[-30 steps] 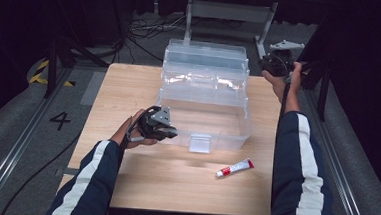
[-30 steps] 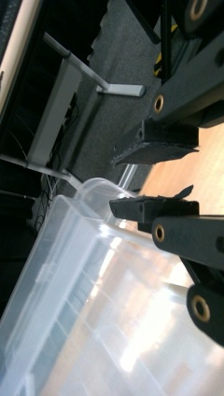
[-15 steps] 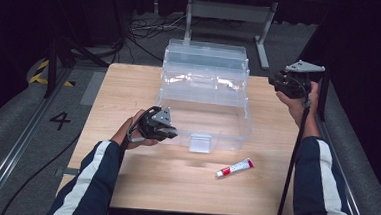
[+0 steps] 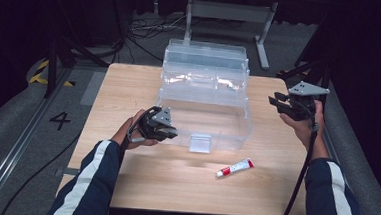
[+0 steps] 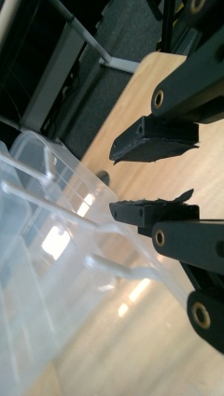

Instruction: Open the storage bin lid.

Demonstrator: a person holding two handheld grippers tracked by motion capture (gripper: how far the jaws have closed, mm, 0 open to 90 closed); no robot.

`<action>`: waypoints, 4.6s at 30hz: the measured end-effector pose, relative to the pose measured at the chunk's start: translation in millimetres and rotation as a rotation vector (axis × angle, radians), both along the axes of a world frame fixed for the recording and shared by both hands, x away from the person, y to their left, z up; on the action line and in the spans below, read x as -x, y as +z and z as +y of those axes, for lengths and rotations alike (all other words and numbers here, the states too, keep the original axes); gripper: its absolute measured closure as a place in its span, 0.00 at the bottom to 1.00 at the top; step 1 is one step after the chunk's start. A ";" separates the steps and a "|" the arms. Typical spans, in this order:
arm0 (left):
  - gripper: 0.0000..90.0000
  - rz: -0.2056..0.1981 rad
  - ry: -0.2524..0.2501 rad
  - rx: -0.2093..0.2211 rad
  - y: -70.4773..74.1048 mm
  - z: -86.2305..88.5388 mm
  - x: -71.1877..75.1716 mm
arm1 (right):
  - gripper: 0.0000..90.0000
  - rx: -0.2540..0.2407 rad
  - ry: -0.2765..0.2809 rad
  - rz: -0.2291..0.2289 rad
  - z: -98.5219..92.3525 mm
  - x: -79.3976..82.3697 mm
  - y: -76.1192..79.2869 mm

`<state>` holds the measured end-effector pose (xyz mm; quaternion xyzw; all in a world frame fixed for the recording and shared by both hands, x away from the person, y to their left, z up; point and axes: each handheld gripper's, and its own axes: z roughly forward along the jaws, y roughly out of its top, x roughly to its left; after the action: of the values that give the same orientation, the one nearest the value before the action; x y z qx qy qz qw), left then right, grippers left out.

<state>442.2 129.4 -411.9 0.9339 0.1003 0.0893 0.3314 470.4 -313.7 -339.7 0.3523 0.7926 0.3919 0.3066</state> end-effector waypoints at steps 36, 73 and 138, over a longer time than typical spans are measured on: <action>0.84 -0.022 0.017 -0.010 1.3 -0.7 3.6 | 0.71 0.101 0.339 0.254 23.0 75.3 -87.3; 0.82 -0.027 0.024 -0.029 0.2 -1.6 4.3 | 0.52 0.329 0.632 0.384 90.5 91.9 -112.3; 0.59 -0.146 0.173 0.012 29.0 64.4 47.7 | 0.79 0.411 0.584 0.502 90.4 88.2 -102.3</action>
<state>394.5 193.8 -382.9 0.9107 0.1567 0.1849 0.3345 382.2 -223.3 -442.0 0.1293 0.9705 0.1983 0.0446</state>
